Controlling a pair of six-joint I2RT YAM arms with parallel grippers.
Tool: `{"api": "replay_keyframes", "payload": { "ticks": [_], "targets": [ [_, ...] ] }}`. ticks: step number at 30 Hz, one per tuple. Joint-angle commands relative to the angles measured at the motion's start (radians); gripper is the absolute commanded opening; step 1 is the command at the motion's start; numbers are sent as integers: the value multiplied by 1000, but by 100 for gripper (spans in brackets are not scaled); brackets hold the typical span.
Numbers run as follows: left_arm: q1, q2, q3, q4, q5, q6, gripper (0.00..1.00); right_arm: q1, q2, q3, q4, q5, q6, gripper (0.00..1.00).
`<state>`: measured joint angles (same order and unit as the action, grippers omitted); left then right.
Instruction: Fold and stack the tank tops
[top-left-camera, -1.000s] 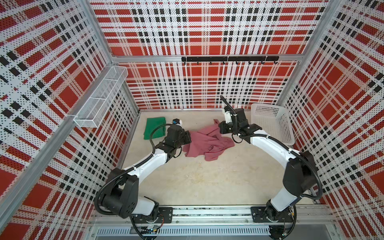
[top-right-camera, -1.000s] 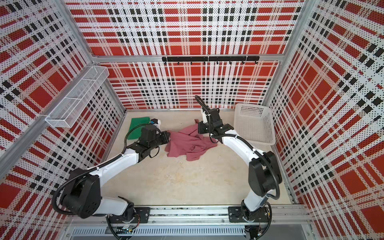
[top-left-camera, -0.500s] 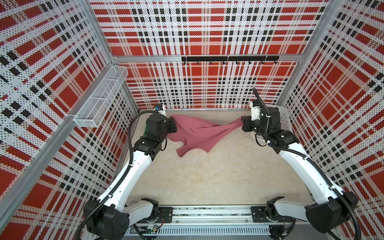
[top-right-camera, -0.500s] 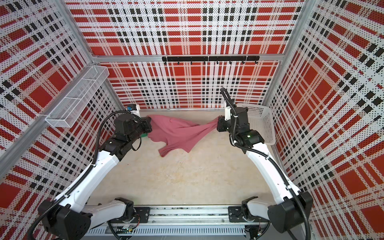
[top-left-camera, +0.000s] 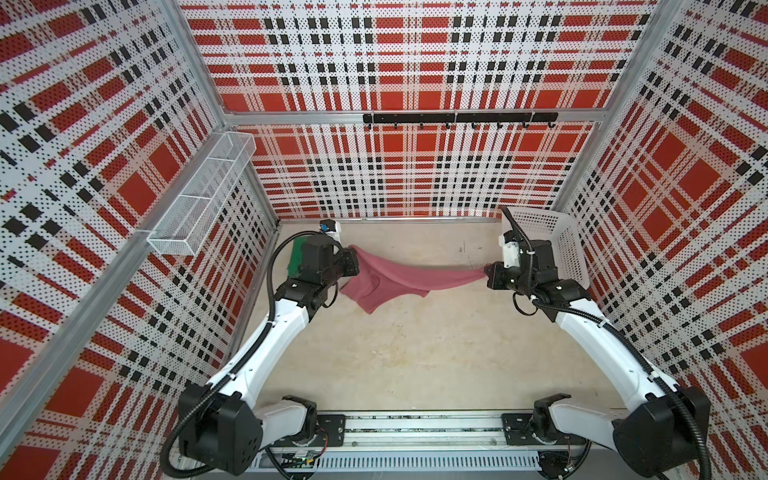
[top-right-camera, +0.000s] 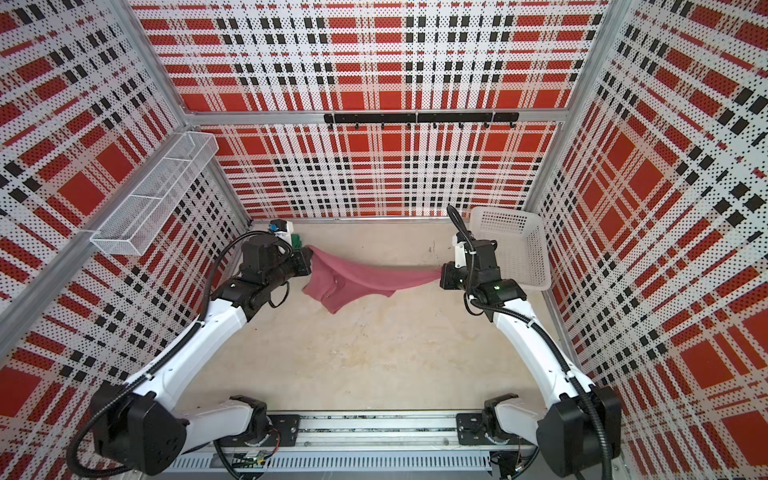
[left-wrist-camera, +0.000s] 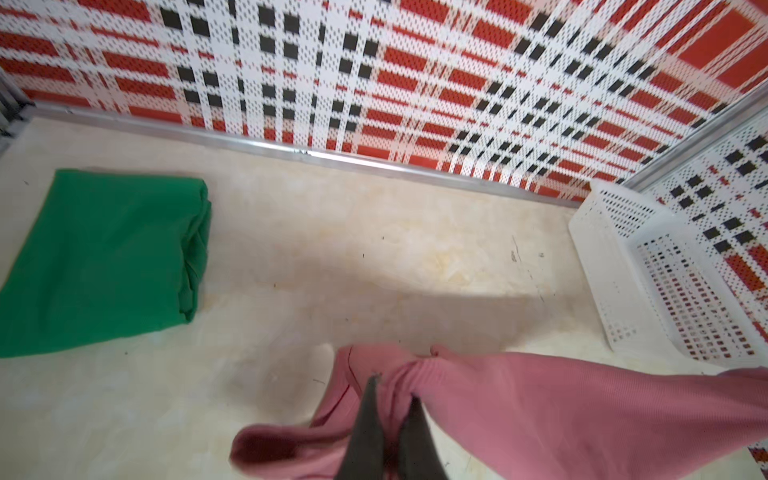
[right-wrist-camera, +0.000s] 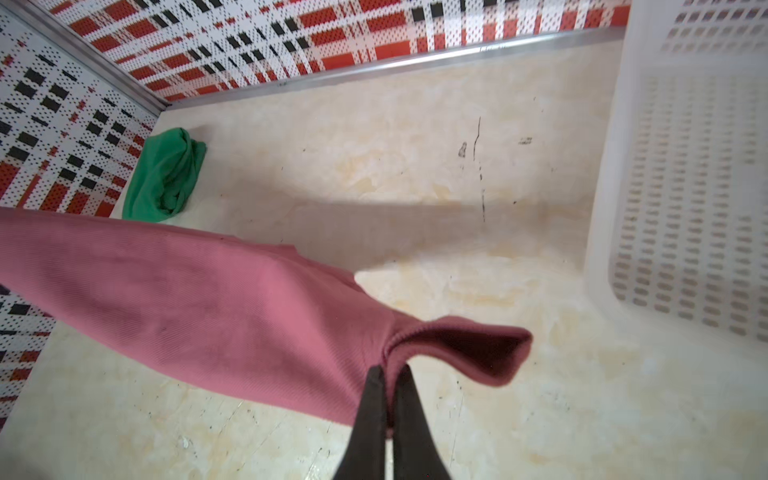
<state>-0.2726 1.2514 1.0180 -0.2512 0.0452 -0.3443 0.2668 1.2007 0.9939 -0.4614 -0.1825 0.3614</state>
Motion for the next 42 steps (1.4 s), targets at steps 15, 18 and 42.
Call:
{"api": "replay_keyframes", "payload": {
  "ticks": [15,18,42],
  "targets": [
    [-105,-157,-366,-180,-65,-199,53,277,-203,-440,-120,-104,174,45],
    [-62,-197,-316,-184,-51,-216,57,239,-208,-399,-166,-7,248,49],
    [-396,909,661,-301,-113,127,54,179,-171,-509,-103,68,453,48]
  ]
}}
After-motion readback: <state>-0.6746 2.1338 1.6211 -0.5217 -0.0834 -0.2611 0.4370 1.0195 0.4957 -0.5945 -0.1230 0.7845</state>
